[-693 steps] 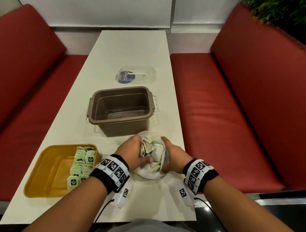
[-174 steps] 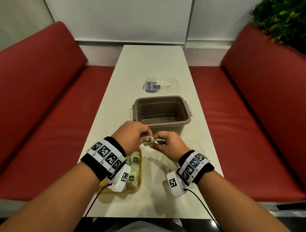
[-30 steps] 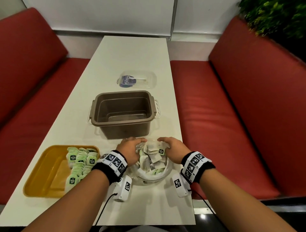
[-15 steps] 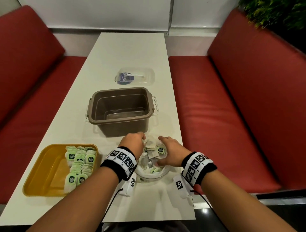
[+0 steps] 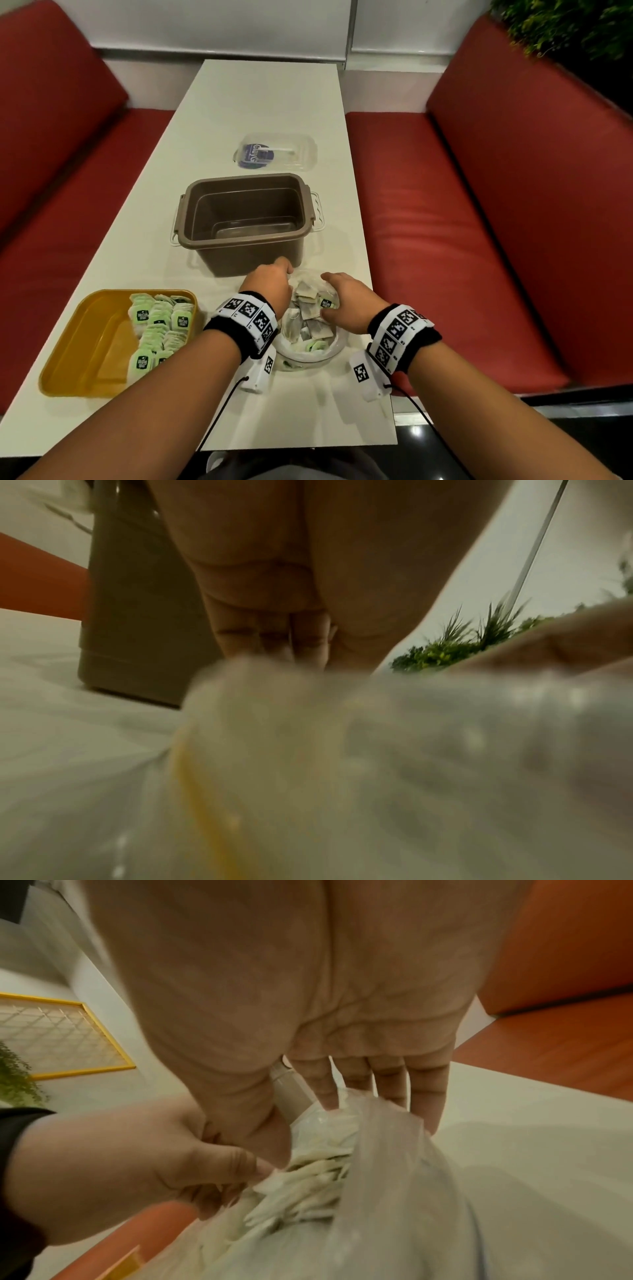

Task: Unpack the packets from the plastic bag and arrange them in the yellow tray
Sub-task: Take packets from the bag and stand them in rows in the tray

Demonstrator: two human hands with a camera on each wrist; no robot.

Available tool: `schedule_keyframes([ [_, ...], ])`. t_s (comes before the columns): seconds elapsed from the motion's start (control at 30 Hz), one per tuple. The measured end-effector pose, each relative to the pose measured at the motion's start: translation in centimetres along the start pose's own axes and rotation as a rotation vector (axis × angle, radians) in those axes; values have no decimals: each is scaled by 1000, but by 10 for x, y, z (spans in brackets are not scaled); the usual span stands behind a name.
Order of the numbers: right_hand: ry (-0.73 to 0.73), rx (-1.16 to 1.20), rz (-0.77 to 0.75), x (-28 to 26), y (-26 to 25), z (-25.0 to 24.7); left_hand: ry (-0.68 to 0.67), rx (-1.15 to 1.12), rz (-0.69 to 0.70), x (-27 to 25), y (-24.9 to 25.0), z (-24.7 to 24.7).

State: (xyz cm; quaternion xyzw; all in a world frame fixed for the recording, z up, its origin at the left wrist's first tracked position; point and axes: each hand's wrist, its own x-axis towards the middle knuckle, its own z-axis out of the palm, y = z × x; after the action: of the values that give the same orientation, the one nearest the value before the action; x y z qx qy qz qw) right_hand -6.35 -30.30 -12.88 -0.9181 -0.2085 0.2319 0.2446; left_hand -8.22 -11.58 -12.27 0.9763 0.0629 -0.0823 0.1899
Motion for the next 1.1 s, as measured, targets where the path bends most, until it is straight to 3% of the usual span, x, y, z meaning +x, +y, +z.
schedule_keyframes([
  [0.23, 236, 96, -184, 1, -15, -12, 97, -197, 207, -24, 14, -29],
  [0.37, 198, 191, -99, 0, -22, -19, 77, -306, 186, -25, 16, -29],
  [0.53, 210, 216, 29, -1, -9, -11, -152, -61, 111, -22, 16, -2],
  [0.7, 223, 294, 52, -4, -8, -10, -187, 125, 141, -18, 22, 5],
  [0.87, 159, 306, 51, -7, -11, -9, -145, 155, 262, -17, 19, -14],
  [1.0, 127, 182, -45, -8, -17, -8, -22, -123, 322, -23, 4, -40],
  [1.1, 203, 215, -86, -6, -28, -10, 70, -282, 294, -32, -10, -54],
])
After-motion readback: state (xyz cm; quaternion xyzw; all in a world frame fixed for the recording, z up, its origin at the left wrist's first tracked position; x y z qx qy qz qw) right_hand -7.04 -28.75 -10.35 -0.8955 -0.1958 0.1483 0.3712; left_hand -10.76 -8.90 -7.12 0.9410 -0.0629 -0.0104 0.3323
